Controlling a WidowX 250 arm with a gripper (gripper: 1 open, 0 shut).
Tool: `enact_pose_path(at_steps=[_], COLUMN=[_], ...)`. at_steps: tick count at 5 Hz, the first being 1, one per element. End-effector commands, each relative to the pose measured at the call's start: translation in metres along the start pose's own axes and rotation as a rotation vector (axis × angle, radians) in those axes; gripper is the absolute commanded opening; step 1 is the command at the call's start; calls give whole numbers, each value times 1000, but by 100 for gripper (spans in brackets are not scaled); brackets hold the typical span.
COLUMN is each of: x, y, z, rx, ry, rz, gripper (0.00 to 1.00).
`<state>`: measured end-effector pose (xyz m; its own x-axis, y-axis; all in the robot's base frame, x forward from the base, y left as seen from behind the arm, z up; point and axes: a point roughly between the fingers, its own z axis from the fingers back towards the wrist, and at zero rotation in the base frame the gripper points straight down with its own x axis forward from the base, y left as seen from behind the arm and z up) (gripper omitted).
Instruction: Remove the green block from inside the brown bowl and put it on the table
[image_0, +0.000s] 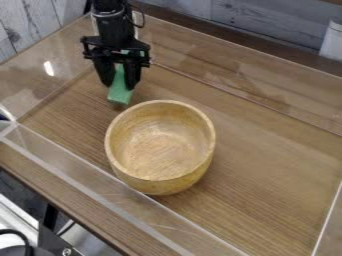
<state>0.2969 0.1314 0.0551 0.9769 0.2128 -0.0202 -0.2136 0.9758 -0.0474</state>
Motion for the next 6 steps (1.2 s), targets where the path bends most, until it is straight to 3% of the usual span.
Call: enact_pose_path(at_steps=[1, 6], x=[10, 9], y=[-3, -10], z=[26, 41], rx=[11, -3], ry=[-74, -79], rz=[-11, -7], gripper=[0, 0])
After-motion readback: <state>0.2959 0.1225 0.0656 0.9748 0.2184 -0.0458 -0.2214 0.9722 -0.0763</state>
